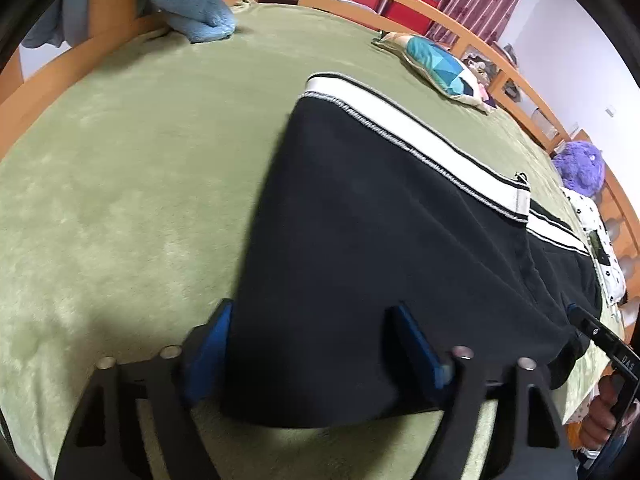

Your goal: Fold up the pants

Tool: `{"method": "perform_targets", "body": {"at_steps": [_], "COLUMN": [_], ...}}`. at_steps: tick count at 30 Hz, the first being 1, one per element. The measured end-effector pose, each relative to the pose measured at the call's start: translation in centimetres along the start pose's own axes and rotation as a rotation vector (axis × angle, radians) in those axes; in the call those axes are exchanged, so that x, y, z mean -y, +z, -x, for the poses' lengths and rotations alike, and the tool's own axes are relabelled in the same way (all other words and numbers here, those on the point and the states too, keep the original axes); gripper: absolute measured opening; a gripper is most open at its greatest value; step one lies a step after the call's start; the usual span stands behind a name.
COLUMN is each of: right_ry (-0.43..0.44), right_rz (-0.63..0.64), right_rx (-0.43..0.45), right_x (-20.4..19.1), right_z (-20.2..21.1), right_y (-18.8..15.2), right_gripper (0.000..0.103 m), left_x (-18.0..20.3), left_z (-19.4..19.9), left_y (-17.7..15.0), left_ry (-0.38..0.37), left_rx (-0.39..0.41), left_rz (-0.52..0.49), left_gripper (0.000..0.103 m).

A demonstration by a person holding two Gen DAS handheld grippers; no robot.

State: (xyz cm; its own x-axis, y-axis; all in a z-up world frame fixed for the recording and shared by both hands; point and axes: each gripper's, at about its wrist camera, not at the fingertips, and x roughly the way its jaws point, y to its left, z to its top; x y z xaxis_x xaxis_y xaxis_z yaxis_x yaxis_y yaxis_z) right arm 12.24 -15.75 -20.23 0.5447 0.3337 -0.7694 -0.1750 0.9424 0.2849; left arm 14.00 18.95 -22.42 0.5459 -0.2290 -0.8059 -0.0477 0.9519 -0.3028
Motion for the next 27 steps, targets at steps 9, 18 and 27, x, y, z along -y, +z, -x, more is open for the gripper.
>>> {"method": "perform_targets", "body": {"at_steps": [9,18,27], "right_ry": [-0.115,-0.396,-0.163], "right_rz": [-0.066,-0.372,-0.676], "right_rx": [-0.025,0.199,0.229], "right_x": [3.5,17.9,29.0], "right_z": [1.8,11.3,8.3], "right_y": [-1.0,-2.0,-2.6], "right_gripper": [0.045,0.068,0.071], "left_x": [-0.9,-0.8,0.4], "left_z": [0.7,3.1,4.0], "left_y": [0.1,-0.5,-0.1], "left_ry": [-0.021,0.051,0.148], "left_rx": [-0.014,-0.007,0.021], "left_rz": [0.058,0.019,0.026], "left_gripper": [0.054,0.072,0.072]}}
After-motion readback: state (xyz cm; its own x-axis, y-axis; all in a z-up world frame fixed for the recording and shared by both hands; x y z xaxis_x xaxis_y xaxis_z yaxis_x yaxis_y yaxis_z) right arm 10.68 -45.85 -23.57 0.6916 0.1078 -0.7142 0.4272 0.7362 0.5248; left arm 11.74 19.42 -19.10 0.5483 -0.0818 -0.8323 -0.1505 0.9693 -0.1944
